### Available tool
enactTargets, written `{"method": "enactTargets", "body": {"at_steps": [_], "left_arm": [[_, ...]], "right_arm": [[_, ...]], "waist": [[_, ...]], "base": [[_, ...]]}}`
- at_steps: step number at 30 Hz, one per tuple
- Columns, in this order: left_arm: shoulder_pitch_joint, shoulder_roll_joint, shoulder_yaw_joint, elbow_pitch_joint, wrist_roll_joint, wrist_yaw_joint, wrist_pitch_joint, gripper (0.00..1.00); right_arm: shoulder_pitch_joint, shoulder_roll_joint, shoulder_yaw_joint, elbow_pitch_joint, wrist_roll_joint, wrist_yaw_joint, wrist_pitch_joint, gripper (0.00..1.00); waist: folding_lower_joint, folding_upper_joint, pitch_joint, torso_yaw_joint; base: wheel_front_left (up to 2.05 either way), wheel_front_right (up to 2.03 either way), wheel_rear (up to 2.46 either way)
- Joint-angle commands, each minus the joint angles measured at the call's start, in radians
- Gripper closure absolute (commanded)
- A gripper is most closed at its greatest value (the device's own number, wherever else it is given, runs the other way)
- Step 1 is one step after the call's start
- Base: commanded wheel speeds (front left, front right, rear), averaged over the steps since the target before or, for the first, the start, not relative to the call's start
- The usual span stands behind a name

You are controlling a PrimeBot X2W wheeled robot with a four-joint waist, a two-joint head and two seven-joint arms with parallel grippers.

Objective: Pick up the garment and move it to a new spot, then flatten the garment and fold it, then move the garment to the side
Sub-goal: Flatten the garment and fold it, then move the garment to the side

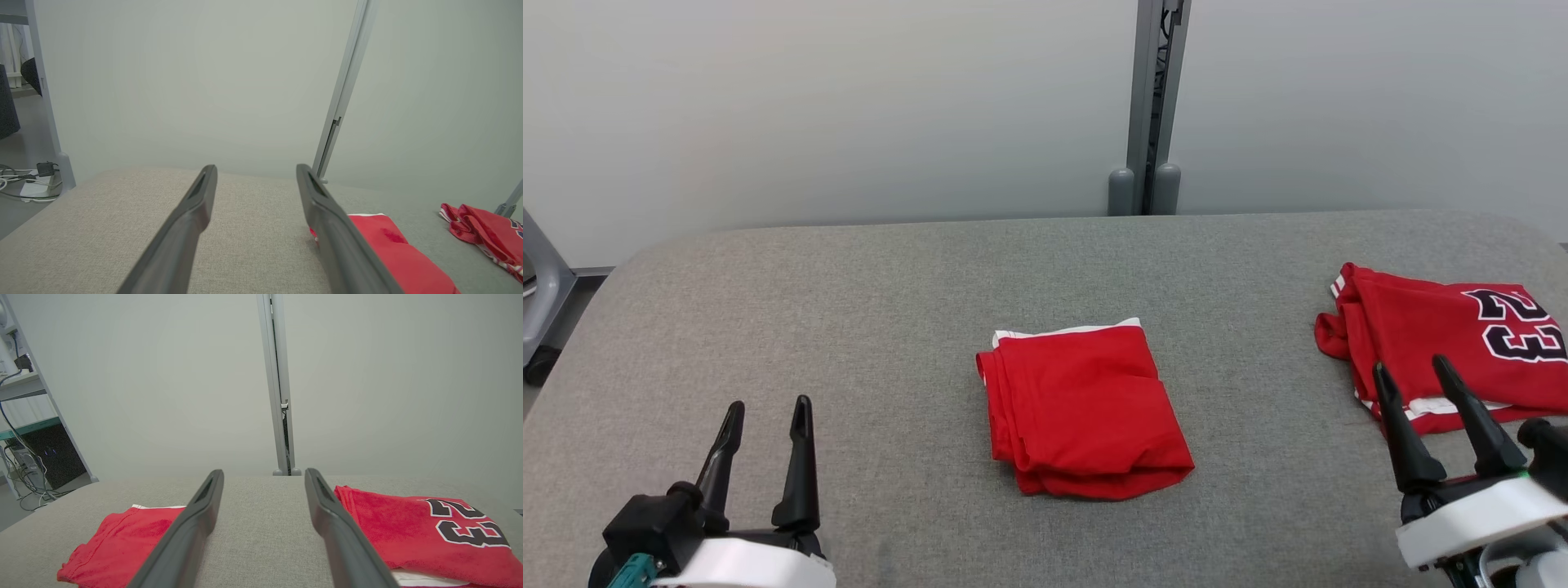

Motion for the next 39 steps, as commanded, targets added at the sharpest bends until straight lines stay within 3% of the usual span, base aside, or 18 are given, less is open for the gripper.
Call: {"method": "enactTargets", "body": {"at_steps": [1, 11, 19, 29, 39], "left_arm": [[0.014, 0.002, 0.009, -0.002, 0.010, -0.004, -0.004, 0.00], [0.053, -0.015, 0.024, 0.003, 0.070, -0.028, -0.004, 0.00], [0.046, -0.025, 0.007, 0.008, 0.089, -0.044, -0.004, 0.00], [0.023, -0.031, -0.003, 0.019, 0.090, -0.042, -0.004, 0.00], [-0.010, -0.042, -0.034, 0.027, 0.093, -0.055, 0.008, 0.00]], "right_arm": [[0.020, 0.005, -0.017, -0.011, -0.022, 0.002, 0.005, 0.00], [0.144, 0.124, -0.162, -0.093, -0.192, 0.002, 0.049, 0.00], [0.150, 0.152, -0.185, -0.132, -0.230, 0.002, 0.083, 0.00], [0.124, 0.163, -0.173, -0.141, -0.234, 0.002, 0.115, 0.00], [-0.121, 0.138, -0.023, -0.002, -0.139, 0.002, 0.313, 0.00]], "waist": [[0.0000, 0.0000, 0.000, 0.000], [0.0000, 0.0000, -0.003, 0.014], [0.0000, 0.0000, -0.002, 0.021], [0.0000, 0.0000, 0.006, 0.024], [0.0000, 0.0000, 0.037, 0.095]], "base": [[0.00, 0.00, 0.00], [0.00, 0.00, 0.00], [0.00, 0.00, 0.00], [0.00, 0.00, 0.00], [0.00, 0.00, 0.00]]}}
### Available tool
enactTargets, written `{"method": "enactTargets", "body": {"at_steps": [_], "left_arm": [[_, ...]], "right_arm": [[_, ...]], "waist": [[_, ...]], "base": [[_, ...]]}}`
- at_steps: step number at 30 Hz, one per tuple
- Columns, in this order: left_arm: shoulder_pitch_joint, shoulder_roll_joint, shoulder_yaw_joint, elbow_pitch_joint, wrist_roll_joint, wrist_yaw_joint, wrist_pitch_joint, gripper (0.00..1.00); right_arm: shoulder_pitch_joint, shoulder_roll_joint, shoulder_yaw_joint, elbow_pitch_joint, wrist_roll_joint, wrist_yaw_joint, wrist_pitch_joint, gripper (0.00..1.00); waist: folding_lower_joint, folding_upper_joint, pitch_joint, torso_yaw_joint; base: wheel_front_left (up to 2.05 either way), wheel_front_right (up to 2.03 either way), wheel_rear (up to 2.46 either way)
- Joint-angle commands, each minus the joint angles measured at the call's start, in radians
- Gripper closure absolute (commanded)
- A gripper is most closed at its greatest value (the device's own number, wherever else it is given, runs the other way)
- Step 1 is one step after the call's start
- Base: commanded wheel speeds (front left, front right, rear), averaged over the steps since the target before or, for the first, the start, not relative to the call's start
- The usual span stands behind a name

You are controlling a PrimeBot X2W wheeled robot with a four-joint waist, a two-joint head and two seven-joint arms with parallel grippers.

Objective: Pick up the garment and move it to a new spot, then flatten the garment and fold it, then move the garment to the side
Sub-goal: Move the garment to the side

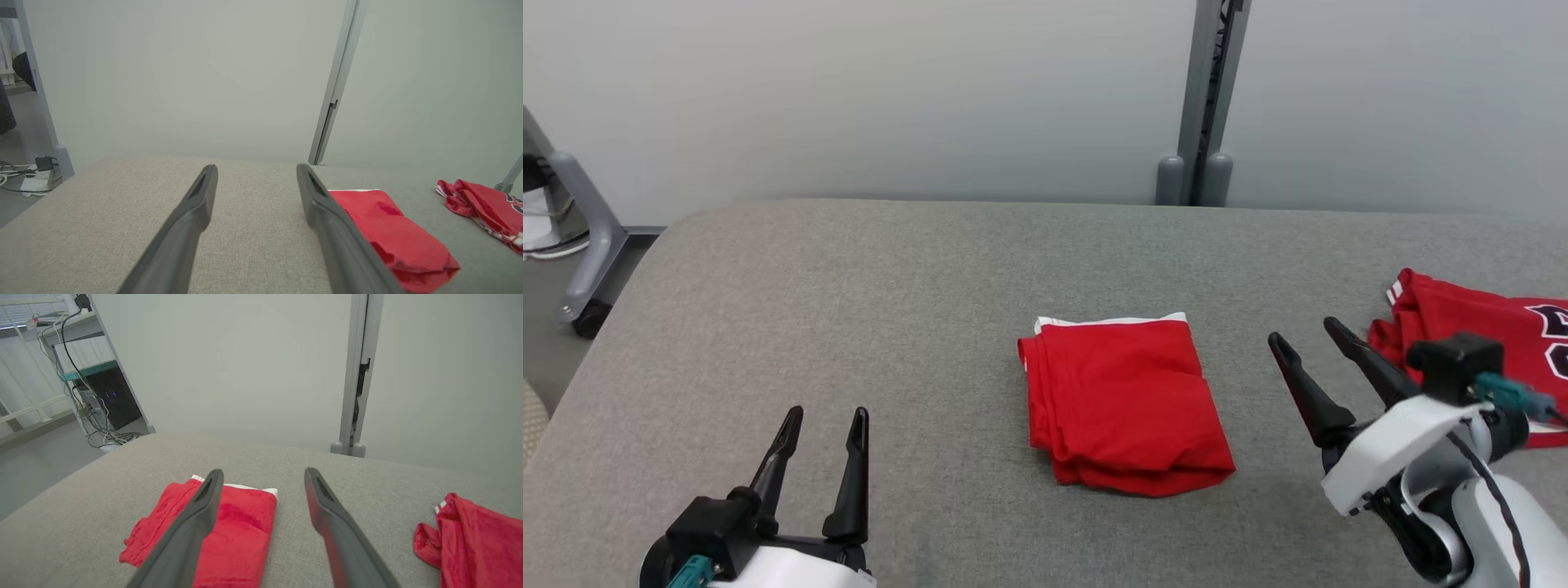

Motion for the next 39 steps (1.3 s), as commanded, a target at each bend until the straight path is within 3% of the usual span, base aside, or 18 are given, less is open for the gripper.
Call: {"method": "enactTargets", "body": {"at_steps": [1, 8, 13, 24, 30, 31, 32, 34, 35, 39], "left_arm": [[-0.020, 0.002, -0.001, 0.003, 0.002, -0.003, 0.004, 0.00], [-0.050, -0.008, -0.017, 0.021, -0.002, -0.017, 0.003, 0.00], [-0.066, -0.012, -0.027, 0.032, -0.001, -0.026, 0.004, 0.00], [-0.099, -0.017, -0.034, 0.056, 0.000, -0.041, -0.001, 0.00], [-0.105, -0.016, -0.034, 0.063, 0.002, -0.043, -0.002, 0.00], [-0.105, -0.016, -0.034, 0.063, 0.003, -0.043, -0.002, 0.00], [-0.106, -0.016, -0.035, 0.064, 0.003, -0.043, -0.003, 0.00], [-0.108, -0.017, -0.035, 0.064, 0.003, -0.044, -0.003, 0.00], [-0.108, -0.017, -0.035, 0.065, 0.003, -0.044, -0.004, 0.00], [-0.101, -0.013, -0.035, 0.069, 0.005, -0.042, -0.004, 0.00]], "right_arm": [[-0.033, -0.011, 0.007, 0.037, 0.018, 0.002, 0.032, 0.00], [-0.188, -0.022, 0.050, 0.269, 0.094, 0.002, 0.250, 0.00], [-0.256, -0.020, 0.049, 0.391, 0.167, 0.002, 0.349, 0.00], [-0.298, 0.011, 0.055, 0.577, 0.291, 0.002, 0.460, 0.00], [-0.307, 0.008, 0.077, 0.610, 0.315, 0.002, 0.438, 0.00], [-0.309, 0.008, 0.078, 0.611, 0.319, 0.002, 0.429, 0.43], [-0.312, 0.007, 0.081, 0.611, 0.324, 0.002, 0.421, 0.62], [-0.315, 0.005, 0.085, 0.609, 0.327, 0.002, 0.411, 0.62], [-0.316, 0.005, 0.089, 0.608, 0.333, 0.002, 0.404, 1.00], [-0.322, -0.009, 0.121, 0.593, 0.351, 0.002, 0.372, 1.00]], "waist": [[0.0000, -0.0001, 0.017, 0.030], [0.0000, -0.0001, 0.052, 0.114], [0.0000, -0.0001, 0.076, 0.163], [0.0000, -0.0001, 0.104, 0.219], [0.0000, -0.0001, 0.105, 0.221], [0.0000, -0.0001, 0.105, 0.221], [0.0000, -0.0001, 0.105, 0.220], [0.0000, -0.0001, 0.105, 0.219], [0.0000, -0.0001, 0.104, 0.218], [0.0000, -0.0001, 0.089, 0.195]], "base": [[0.00, 0.00, 0.00], [0.00, 0.00, 0.00], [0.00, 0.00, 0.00], [0.00, 0.00, 0.00], [0.00, 0.00, 0.00], [0.00, 0.00, 0.00], [0.00, 0.00, 0.00], [0.00, 0.00, 0.00], [0.00, 0.00, 0.00], [0.00, 0.00, 0.00]]}}
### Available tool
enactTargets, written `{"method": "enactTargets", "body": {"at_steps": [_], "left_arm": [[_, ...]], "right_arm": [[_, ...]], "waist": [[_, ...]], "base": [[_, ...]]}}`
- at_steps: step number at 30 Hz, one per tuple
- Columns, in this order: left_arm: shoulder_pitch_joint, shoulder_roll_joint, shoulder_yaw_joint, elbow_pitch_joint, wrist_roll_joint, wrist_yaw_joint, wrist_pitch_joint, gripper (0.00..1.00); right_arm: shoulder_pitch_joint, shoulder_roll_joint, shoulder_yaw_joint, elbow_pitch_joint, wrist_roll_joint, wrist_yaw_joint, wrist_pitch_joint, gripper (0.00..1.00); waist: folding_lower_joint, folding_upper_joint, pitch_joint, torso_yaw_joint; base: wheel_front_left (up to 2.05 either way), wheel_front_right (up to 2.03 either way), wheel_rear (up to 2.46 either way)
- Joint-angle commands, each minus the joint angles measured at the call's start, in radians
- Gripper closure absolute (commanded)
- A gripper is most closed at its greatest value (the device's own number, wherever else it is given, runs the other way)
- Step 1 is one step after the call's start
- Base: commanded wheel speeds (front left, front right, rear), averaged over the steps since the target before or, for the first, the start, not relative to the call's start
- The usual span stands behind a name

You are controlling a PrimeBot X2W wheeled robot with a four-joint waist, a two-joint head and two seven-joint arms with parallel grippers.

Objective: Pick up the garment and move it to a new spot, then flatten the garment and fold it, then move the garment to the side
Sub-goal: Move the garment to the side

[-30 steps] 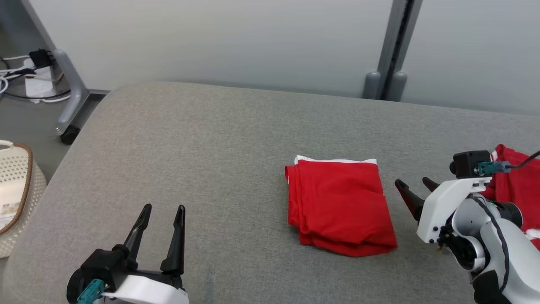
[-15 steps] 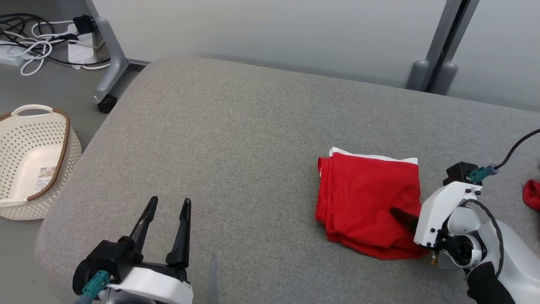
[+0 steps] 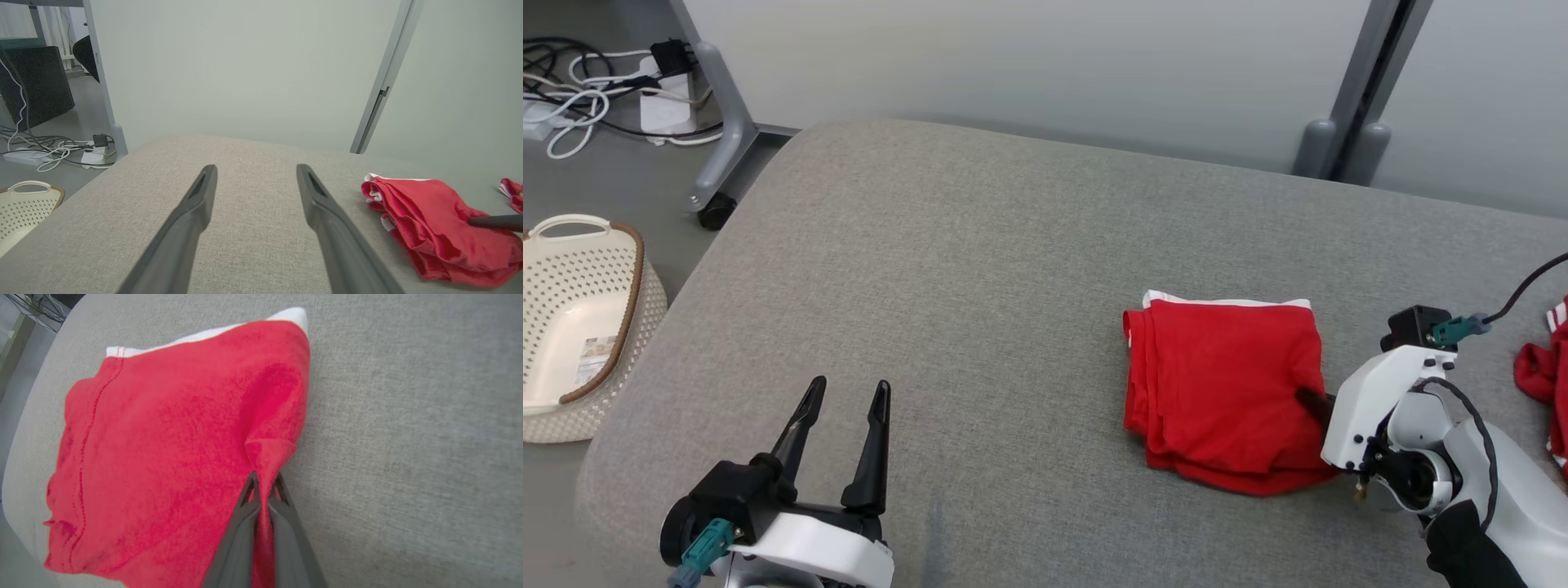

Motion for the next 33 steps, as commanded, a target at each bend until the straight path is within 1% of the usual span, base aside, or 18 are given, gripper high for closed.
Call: {"method": "enactTargets", "body": {"at_steps": [1, 5, 10, 14, 19, 22, 26, 33], "left_arm": [[-0.008, 0.006, 0.001, -0.001, 0.006, -0.004, -0.003, 0.00], [-0.008, 0.008, -0.003, -0.012, 0.009, -0.002, -0.001, 0.00], [-0.019, -0.010, -0.041, -0.018, 0.015, -0.018, 0.006, 0.00], [-0.044, -0.030, -0.068, -0.020, 0.024, -0.029, 0.007, 0.00], [-0.091, -0.030, -0.084, -0.018, 0.033, -0.043, 0.014, 0.00], [-0.121, -0.024, -0.088, -0.014, 0.042, -0.052, 0.018, 0.00], [-0.162, -0.015, -0.092, -0.015, 0.054, -0.059, 0.026, 0.00], [-0.197, 0.002, -0.094, -0.009, 0.058, -0.065, 0.032, 0.00]], "right_arm": [[-0.011, -0.015, 0.004, -0.008, 0.007, 0.002, -0.013, 1.00], [-0.028, -0.036, 0.055, -0.037, 0.015, 0.002, -0.038, 1.00], [-0.057, -0.074, 0.115, -0.076, 0.033, 0.002, -0.038, 1.00], [-0.096, -0.102, 0.175, -0.105, 0.035, 0.002, -0.026, 1.00], [-0.182, -0.144, 0.236, -0.130, 0.037, 0.002, -0.034, 1.00], [-0.241, -0.174, 0.264, -0.135, 0.039, 0.002, -0.045, 1.00], [-0.317, -0.233, 0.290, -0.133, 0.048, 0.002, -0.052, 1.00], [-0.359, -0.330, 0.292, -0.114, 0.074, 0.002, -0.090, 1.00]], "waist": [[0.0000, -0.0001, -0.010, -0.016], [0.0000, -0.0001, -0.034, -0.074], [0.0000, -0.0001, -0.040, -0.167], [0.0000, -0.0001, -0.018, -0.247], [0.0000, -0.0001, 0.042, -0.330], [0.0000, -0.0001, 0.089, -0.361], [0.0000, -0.0001, 0.154, -0.388], [0.0000, -0.0001, 0.206, -0.411]], "base": [[0.00, 0.00, 0.00], [0.00, 0.00, 0.00], [0.00, 0.00, 0.00], [0.00, 0.00, 0.00], [0.00, 0.00, 0.00], [0.00, 0.00, 0.00], [0.00, 0.00, 0.00], [0.00, 0.00, 0.00]]}}
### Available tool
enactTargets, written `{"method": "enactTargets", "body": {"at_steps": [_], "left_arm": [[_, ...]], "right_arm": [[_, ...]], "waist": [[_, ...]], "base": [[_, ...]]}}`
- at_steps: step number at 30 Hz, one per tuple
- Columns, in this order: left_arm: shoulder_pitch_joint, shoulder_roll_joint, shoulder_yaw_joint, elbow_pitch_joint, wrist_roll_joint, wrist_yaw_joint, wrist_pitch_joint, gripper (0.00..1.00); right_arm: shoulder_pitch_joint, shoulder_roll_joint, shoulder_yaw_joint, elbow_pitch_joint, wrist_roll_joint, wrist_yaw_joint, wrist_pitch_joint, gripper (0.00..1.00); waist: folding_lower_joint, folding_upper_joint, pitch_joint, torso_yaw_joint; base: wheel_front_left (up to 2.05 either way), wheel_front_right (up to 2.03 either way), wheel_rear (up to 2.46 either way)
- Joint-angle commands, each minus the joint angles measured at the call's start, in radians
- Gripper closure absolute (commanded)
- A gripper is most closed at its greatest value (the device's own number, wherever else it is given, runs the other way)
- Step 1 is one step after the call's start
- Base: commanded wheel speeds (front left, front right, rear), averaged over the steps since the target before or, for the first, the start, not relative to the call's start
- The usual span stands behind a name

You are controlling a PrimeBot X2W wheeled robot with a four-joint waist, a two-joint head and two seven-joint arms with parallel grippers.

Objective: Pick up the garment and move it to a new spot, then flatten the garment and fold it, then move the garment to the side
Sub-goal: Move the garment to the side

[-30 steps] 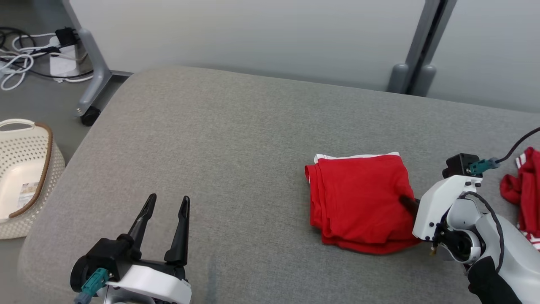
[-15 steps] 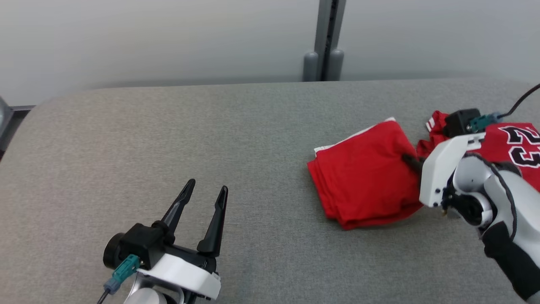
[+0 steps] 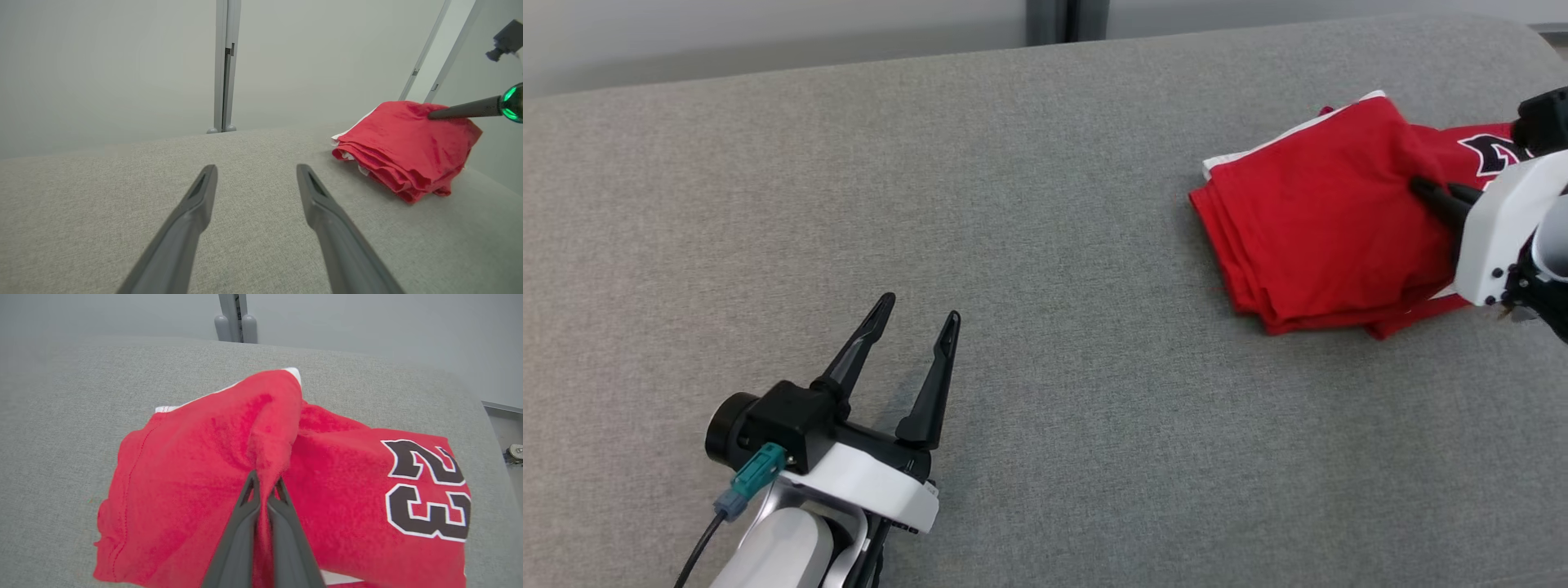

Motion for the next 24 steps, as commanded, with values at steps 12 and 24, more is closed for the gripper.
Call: {"method": "enactTargets", "body": {"at_steps": [12, 24], "left_arm": [[-0.038, 0.025, 0.004, -0.011, -0.003, 0.004, 0.012, 0.00], [-0.022, 0.022, 0.011, 0.008, -0.019, 0.011, 0.000, 0.00]], "right_arm": [[-0.010, -0.049, -0.037, 0.140, -0.068, 0.001, -0.093, 1.00], [0.002, 0.027, -0.063, 0.318, -0.123, 0.001, -0.164, 0.00]], "waist": [[0.0000, 0.0000, 0.054, -0.039], [0.0000, 0.0000, 0.022, 0.000]], "base": [[0.00, 0.00, 0.00], [0.00, 0.00, 0.00]]}}
